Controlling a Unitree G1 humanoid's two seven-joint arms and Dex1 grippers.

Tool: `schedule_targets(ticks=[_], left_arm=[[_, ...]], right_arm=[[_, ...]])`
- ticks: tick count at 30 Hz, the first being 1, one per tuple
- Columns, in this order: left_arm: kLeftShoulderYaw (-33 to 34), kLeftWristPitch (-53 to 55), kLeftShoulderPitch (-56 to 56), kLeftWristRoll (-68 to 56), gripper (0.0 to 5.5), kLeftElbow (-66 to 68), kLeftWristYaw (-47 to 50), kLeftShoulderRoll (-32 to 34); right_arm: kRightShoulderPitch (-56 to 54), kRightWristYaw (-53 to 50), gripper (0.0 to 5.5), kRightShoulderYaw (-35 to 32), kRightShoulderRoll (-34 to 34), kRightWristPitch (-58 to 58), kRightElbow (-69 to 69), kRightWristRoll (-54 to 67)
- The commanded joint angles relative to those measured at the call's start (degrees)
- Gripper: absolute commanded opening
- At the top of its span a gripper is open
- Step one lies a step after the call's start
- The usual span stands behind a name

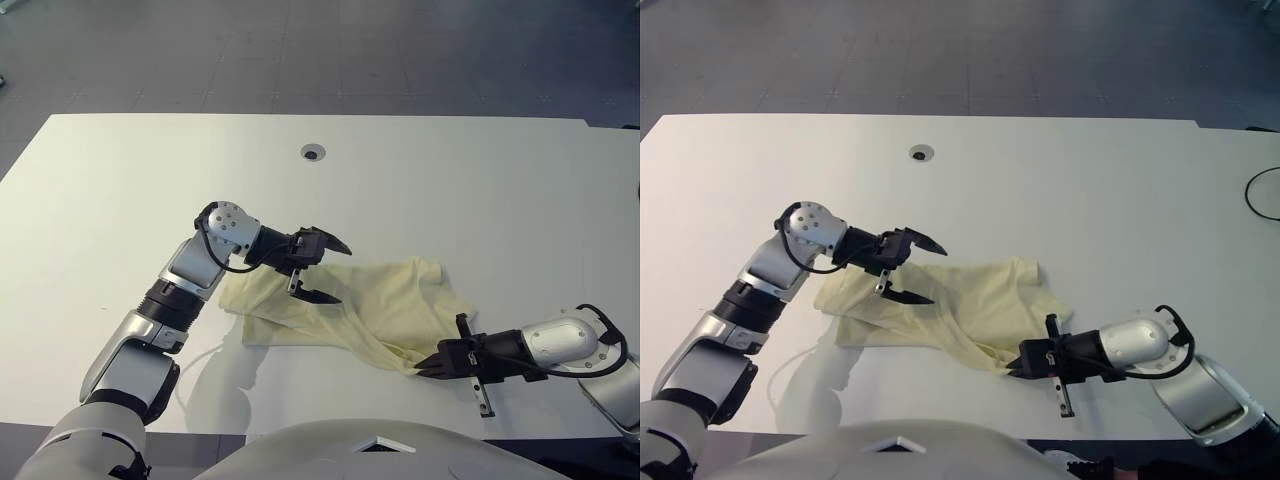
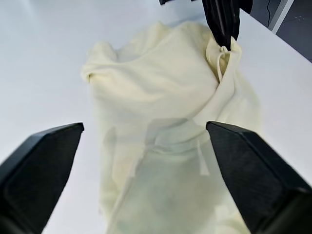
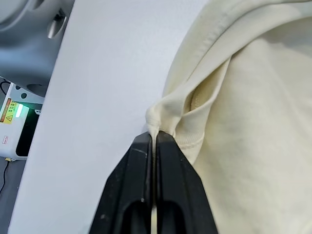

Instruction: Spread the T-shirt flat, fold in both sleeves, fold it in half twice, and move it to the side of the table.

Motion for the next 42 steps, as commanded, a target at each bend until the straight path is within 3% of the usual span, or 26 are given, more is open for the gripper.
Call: schedule_targets(ticks=[1,14,24,29,37,42], left_arm=[[-0.8,-0.7,-0.9,1.7,3.89,2.0,-1.5,1.1],[-3.3,-6.0,-1.7,6.5,1.61,10.2,1.1,-4.4],[-3.3,-5.6,-1.1,8.7,0.02,9.2,-1.3,-0.7],[-1.7,-5.3,-1.6,7.8,0.00,6.8,-2.3,2.2],[1.5,-4.2,-2.1,4.7,0.00,4.6,-0.3,0.8],[5.6,-2.0,-1.5,0.9,0.00,-1.1,-0.2,3.2]], right_arm=[[-1.5,-0.6,0.00,0.8,0.6,0.1,0.7,-0.9],[-1.4,-1.5,0.00,0.8,0.7,0.7,0.6,-1.0],[-1.8,-2.0,0.00,0.8,0.9,0.8,1.6,-1.0],[-2.2,-2.3,0.00,1.1,1.4,1.0,2.5,-1.2],[-2.8,-2.5,0.00,1.2,1.7,1.0,3.4,-1.4],[-4.3,-2.8,0.00,-1.6,2.5,2.0,3.3,1.5]])
